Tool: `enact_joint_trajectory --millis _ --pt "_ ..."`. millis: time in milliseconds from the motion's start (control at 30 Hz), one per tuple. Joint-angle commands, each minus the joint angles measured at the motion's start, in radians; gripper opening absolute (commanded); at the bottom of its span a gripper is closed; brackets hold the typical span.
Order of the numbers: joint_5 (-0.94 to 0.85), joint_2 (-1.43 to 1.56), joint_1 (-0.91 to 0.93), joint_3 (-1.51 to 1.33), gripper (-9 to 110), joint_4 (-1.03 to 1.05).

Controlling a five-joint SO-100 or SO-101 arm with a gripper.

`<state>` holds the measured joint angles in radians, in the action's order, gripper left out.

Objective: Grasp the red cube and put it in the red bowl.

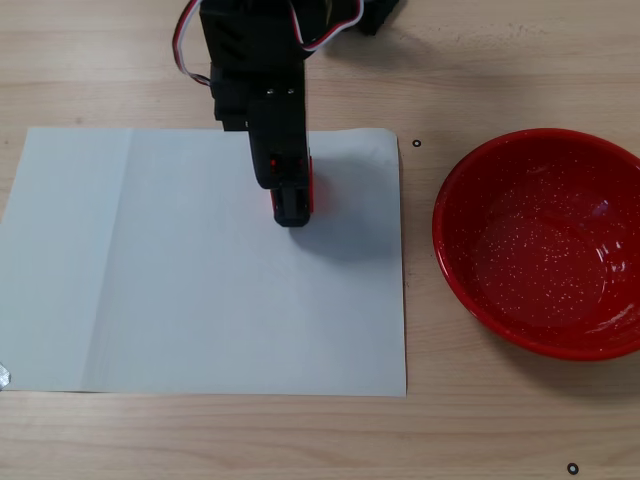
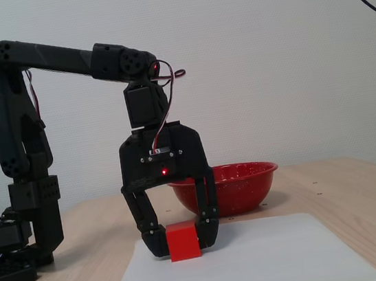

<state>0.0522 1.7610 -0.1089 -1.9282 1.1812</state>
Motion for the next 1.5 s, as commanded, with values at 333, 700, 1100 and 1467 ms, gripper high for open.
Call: enact_joint_trajectory --millis 333,700,1100,1467 --pt "-0.075 0.078 0.005 0.324 0 0.239" --pt "-0.095 0.077 0.041 0.603 0 0.373" --pt "-0.126 0.083 0.189 0.752 0 0.331" --pt "-0.170 0.064 0.387 0.845 0 0.291"
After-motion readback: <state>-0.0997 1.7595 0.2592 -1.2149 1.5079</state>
